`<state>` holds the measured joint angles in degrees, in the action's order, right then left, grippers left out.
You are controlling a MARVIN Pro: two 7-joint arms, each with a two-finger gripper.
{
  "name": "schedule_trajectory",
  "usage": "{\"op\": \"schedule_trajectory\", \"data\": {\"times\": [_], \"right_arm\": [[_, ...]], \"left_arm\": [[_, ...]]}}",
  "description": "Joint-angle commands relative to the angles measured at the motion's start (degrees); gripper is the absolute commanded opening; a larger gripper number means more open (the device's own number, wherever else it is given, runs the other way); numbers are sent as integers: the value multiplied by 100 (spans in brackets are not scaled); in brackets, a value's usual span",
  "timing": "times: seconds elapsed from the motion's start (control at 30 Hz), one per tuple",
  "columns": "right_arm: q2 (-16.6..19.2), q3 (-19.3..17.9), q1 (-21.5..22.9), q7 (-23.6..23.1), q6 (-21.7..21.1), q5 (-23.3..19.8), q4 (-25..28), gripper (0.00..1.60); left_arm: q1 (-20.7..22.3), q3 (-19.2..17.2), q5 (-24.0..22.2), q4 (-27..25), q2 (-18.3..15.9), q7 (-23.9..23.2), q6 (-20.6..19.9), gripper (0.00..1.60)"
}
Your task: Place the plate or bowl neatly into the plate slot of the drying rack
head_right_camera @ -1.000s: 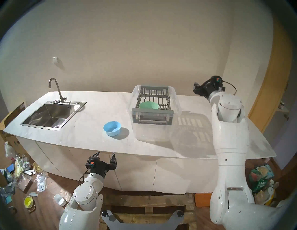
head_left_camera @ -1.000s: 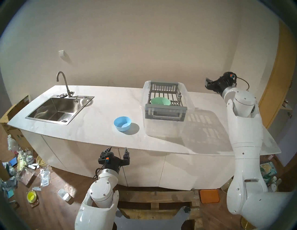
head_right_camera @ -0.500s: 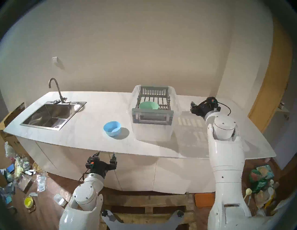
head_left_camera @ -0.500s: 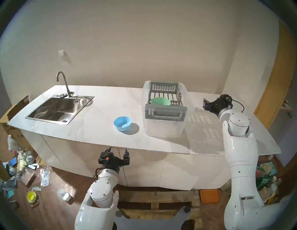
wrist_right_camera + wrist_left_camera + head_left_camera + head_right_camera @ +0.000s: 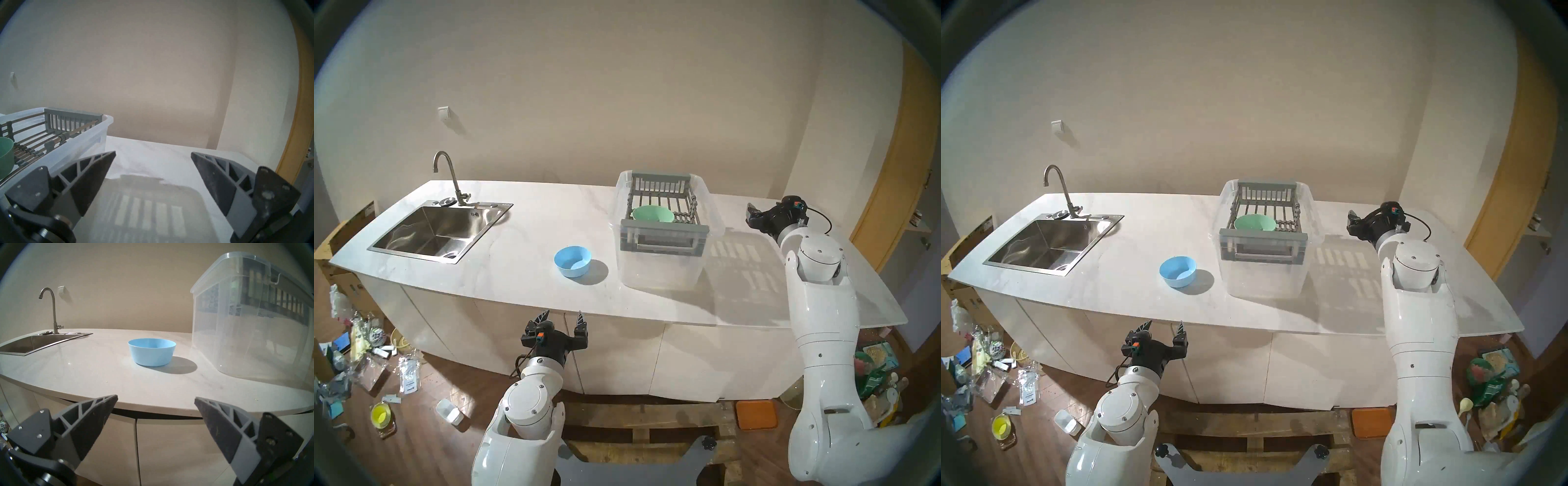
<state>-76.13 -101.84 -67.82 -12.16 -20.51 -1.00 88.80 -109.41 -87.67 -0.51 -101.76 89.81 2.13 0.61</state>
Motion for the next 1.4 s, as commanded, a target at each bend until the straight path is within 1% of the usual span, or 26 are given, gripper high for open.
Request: {"op": "schedule_trajectory", "data": {"times": [0.0, 0.03, 0.07, 0.13, 0.23, 0.27, 0.3, 0.37, 0.43, 0.47, 0.5, 0.53, 0.57, 0.63, 0.77, 0.8, 0.83, 0.87, 0.9, 1.0, 1.03, 1.07, 1.1, 1.17, 1.23, 1.37], "right_arm": [[47, -1, 158, 3, 182, 11, 48, 160], [48, 0, 158, 4, 184, 10, 46, 160], [49, 1, 158, 4, 171, 9, 48, 160], [49, 1, 158, 4, 163, 8, 49, 160], [50, 1, 158, 4, 143, 6, 50, 160], [50, 1, 159, 4, 143, 5, 50, 160], [50, 1, 160, 4, 146, 5, 48, 160], [51, 2, 161, 4, 155, 5, 45, 160], [52, 3, 162, 4, 161, 5, 43, 160], [52, 3, 162, 4, 162, 5, 43, 160], [52, 3, 162, 4, 165, 5, 42, 160], [52, 3, 162, 4, 163, 5, 42, 160], [52, 3, 162, 4, 170, 5, 41, 160], [52, 4, 162, 4, 171, 5, 40, 160], [53, 4, 162, 5, 175, 5, 39, 160], [53, 4, 162, 5, 180, 5, 38, 160], [53, 5, 162, 5, 179, 4, 38, 160], [53, 5, 162, 5, 179, 4, 38, 160], [54, 5, 163, 6, 180, 4, 37, 160], [54, 6, 162, 6, 184, 3, 37, 160], [54, 6, 162, 6, 188, 3, 36, 160], [54, 6, 162, 6, 188, 3, 36, 160], [55, 6, 162, 7, 190, 3, 36, 160], [55, 7, 162, 7, 192, 2, 36, 160], [56, 7, 162, 7, 190, 2, 35, 160], [56, 7, 162, 7, 183, 1, 36, 160]], "left_arm": [[30, 13, -16, -157, 1, -25, 34, 160], [31, 13, -16, -157, 1, -25, 34, 160], [136, -90, -449, -275, 143, -114, -178, 160], [214, -114, -517, -324, 161, -140, -232, 160], [549, -194, -1017, -432, 214, -121, -425, 160], [653, -212, -1092, -468, 221, -110, -481, 160], [779, -223, -1336, -520, 222, -95, -567, 160], [986, -246, -1647, -584, 236, -66, -747, 160], [1176, -222, -2079, -633, 216, 26, -975, 160], [1270, -218, -2436, -642, 214, 89, -1129, 160], [1346, -217, -2677, -657, 214, 172, -1265, 160], [1440, -235, -3101, -649, 217, 242, -1439, 160], [1519, -236, -3211, -649, 216, 333, -1549, 160], [1698, -188, -3678, -627, 210, 579, -1708, 160], [2009, -65, -4260, -664, 223, 1326, -2009, 160], [2095, -10, -4463, -694, 230, 1665, -2083, 160], [2197, 36, -4760, -740, 260, 2095, -2209, 160], [2197, 36, -4760, -740, 260, 2095, -2209, 160], [2265, 80, -4898, -754, 251, 2287, -2232, 160], [2396, 169, -5095, -802, 265, 2748, -2273, 160], [2448, 196, -5289, -821, 273, 3009, -2279, 160], [2474, 213, -5323, -821, 277, 3087, -2271, 160], [2517, 238, -5445, -833, 289, 3283, -2272, 160], [2582, 283, -5617, -838, 306, 3500, -2266, 160], [2652, 346, -5725, -842, 322, 3727, -2252, 160], [2775, 463, -5778, -853, 355, 4097, -2249, 160]]}}
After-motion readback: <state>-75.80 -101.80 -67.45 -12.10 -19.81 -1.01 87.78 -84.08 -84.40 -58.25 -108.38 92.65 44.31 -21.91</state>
